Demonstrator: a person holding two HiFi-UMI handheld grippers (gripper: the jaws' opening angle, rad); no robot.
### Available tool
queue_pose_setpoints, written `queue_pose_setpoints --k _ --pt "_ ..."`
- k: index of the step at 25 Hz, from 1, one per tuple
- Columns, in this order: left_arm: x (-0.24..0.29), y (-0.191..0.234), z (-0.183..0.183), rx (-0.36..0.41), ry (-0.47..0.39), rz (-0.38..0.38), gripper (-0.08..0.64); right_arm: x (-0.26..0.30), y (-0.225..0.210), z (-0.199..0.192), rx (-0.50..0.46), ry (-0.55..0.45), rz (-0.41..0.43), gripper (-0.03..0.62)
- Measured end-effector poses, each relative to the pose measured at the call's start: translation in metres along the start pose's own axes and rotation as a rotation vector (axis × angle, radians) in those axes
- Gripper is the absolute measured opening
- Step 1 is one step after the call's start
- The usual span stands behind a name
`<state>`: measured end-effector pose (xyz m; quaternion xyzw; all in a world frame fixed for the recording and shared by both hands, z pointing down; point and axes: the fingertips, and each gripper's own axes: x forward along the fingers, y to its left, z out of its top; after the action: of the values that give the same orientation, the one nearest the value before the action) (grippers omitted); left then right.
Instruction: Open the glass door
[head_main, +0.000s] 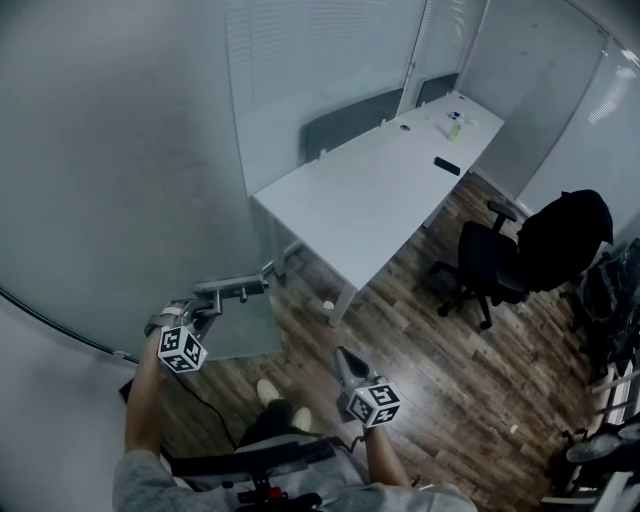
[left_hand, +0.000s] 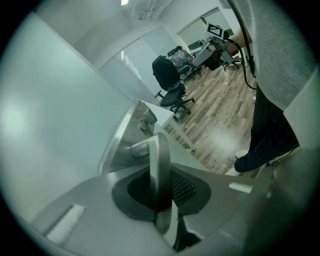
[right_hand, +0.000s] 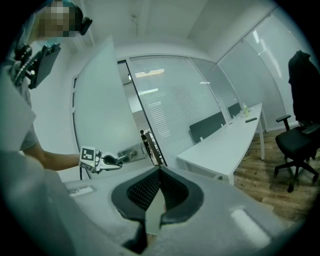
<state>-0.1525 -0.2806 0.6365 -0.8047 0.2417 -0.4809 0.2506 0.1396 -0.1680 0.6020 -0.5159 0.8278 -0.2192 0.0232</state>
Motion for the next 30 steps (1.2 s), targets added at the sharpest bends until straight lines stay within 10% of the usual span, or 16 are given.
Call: queue_pose_setpoints --k 30 --pt "-0.066 -0.084 0.023 0.123 -0.057 -0.032 0.057 -0.079 0.063 -0.055 0.024 -0.013 -0.049 0.002"
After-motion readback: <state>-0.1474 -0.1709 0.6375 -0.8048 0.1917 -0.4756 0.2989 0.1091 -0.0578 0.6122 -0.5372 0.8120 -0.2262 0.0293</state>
